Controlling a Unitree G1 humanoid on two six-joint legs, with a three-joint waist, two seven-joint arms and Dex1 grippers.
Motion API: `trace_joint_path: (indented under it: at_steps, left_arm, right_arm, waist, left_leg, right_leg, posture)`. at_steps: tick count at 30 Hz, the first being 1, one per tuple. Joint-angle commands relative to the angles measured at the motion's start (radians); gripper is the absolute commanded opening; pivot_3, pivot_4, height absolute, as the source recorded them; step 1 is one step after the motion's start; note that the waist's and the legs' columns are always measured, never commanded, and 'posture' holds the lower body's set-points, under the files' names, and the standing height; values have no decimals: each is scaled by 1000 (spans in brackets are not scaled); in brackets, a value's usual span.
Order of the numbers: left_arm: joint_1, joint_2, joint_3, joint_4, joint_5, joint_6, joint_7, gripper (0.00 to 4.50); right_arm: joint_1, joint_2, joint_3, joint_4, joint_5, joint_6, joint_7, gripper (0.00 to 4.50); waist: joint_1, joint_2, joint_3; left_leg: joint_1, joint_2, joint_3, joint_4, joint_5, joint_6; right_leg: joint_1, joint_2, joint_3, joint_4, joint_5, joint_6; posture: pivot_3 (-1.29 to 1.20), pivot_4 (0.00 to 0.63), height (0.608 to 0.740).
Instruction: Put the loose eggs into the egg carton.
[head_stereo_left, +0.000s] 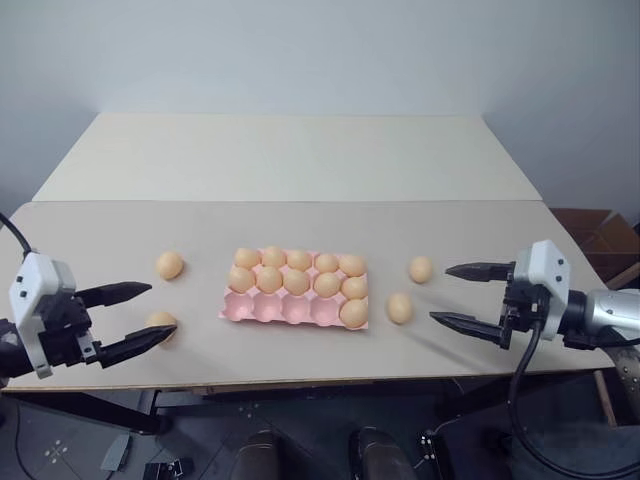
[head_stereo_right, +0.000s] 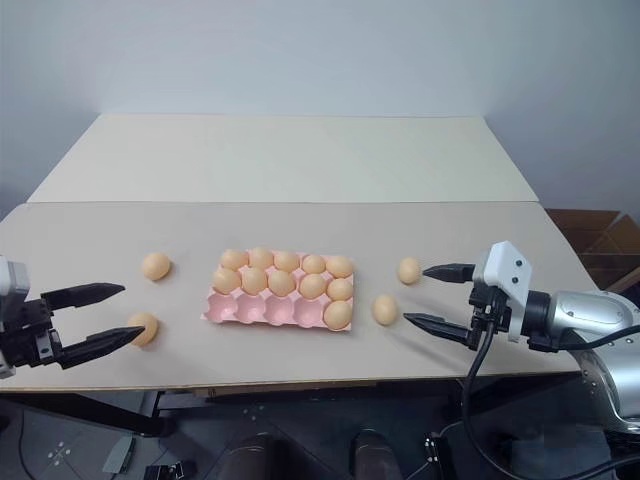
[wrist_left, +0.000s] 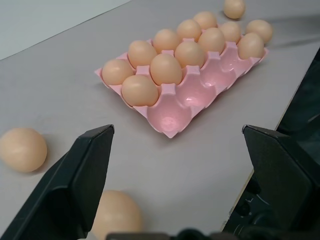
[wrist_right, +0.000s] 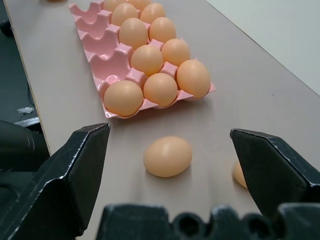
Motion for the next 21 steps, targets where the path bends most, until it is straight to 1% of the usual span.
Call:
trace_joint_path:
  at_steps: [1, 4, 9, 12, 16, 19, 21]
  left_arm:
    - [-29, 18, 18, -9, -30, 20, 13, 4488]
    - [-42, 27, 35, -21, -74, 61, 3, 4488]
    - [-29, 44, 38, -23, -87, 57, -50, 4488]
    - [-40, 49, 27, -27, -90, 46, -71, 4488]
    - [-51, 46, 3, -54, -100, 35, -94, 4488]
    - [-61, 46, -17, -60, -101, 36, -98, 4488]
    - [-78, 51, -34, -52, -98, 37, -95, 4488]
  right_arm:
    - [-9, -18, -38, -25, 18, 6, 1, 4500]
    - [-9, -18, -40, -27, 19, 9, -3, 4500]
    - [9, -18, -57, -37, 21, 14, -13, 4500]
    - [11, -25, -63, -38, 7, 24, -34, 4500]
    - [29, -61, -61, -62, -28, 50, -62, 4500]
    - [53, -48, -27, -95, -58, 61, -110, 4500]
    - [40, -19, 21, -110, -84, 90, -172, 4500]
  waist:
    - [1, 0, 0]
    - [1, 0, 0]
    - [1, 0, 0]
    - [1, 0, 0]
    - [1, 0, 0]
    - [2, 0, 0]
    - [2, 0, 0]
  left_leg:
    - [0, 0, 0, 0, 0, 0]
    - [0, 0, 0, 0, 0, 0]
    - [0, 0, 0, 0, 0, 0]
    - [0, 0, 0, 0, 0, 0]
    - [0, 0, 0, 0, 0, 0]
    - [0, 0, 0, 0, 0, 0]
    - [0, 0, 0, 0, 0, 0]
  right_leg:
    - [0, 0, 0, 0, 0, 0]
    - [0, 0, 0, 0, 0, 0]
    - [0, 0, 0, 0, 0, 0]
    - [0, 0, 0, 0, 0, 0]
    - [0, 0, 0, 0, 0, 0]
    - [0, 0, 0, 0, 0, 0]
    - [0, 0, 0, 0, 0, 0]
  posture:
    - [0, 150, 740]
    - [0, 150, 740]
    - [0, 150, 740]
    - [0, 150, 740]
    - [0, 150, 740]
    - [0, 150, 740]
    - [0, 150, 740]
